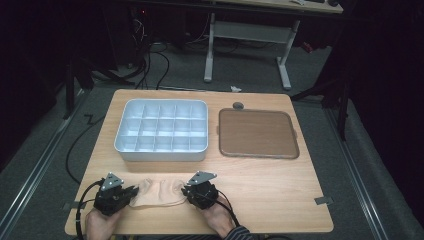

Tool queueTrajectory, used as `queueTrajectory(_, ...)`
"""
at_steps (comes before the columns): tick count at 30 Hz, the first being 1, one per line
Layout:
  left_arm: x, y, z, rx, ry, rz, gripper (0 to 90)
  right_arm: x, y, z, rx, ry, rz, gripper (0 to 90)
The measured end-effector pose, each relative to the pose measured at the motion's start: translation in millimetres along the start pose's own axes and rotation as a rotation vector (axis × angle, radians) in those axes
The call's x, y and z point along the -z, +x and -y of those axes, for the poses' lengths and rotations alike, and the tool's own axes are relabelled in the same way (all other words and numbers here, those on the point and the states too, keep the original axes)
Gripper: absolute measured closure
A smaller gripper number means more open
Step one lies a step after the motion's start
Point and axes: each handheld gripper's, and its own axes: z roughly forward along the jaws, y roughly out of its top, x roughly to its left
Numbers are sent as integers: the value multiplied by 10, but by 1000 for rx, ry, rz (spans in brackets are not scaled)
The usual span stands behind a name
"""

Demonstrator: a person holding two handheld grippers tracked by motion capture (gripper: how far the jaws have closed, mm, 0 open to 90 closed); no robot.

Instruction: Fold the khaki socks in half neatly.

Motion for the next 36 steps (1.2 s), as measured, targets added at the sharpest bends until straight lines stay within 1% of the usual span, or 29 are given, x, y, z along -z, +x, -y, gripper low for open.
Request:
queueTrajectory(5,-12,-4,4,20,-15,25,830,36,-20,24,-3,-6,-4,842)
queueTrajectory(8,-17,-25,-10,19,-17,35,832,72,-36,34,-5,-8,-1,843)
queueTrajectory(10,-19,-43,-24,19,-25,34,833,99,-49,37,-4,-11,2,844)
queueTrajectory(15,-39,-80,-62,28,-38,58,833,171,-90,61,-15,-24,9,844)
queueTrajectory(16,-42,-88,-70,27,-38,64,833,216,-102,72,-25,-27,13,844)
queueTrajectory(18,-46,-108,-87,28,-42,74,834,237,-109,78,-23,-30,18,845)
queueTrajectory(19,-47,-120,-97,29,-44,78,833,259,-116,87,-22,-30,26,844)
queueTrajectory(22,-50,-172,-138,36,-58,89,834,314,-152,116,-27,-39,27,844)
queueTrajectory(24,-69,-218,-167,31,-65,97,834,378,-189,146,-30,-43,32,845)
queueTrajectory(30,-140,-324,-246,13,-65,123,833,479,-249,203,-42,-51,50,845)
queueTrajectory(31,-149,-339,-255,11,-66,128,834,511,-279,224,-39,-55,55,845)
queueTrajectory(34,-178,-377,-279,10,-67,139,834,541,-298,237,-51,-59,57,845)
queueTrajectory(36,-195,-408,-293,12,-66,139,833,573,-316,251,-55,-58,64,846)
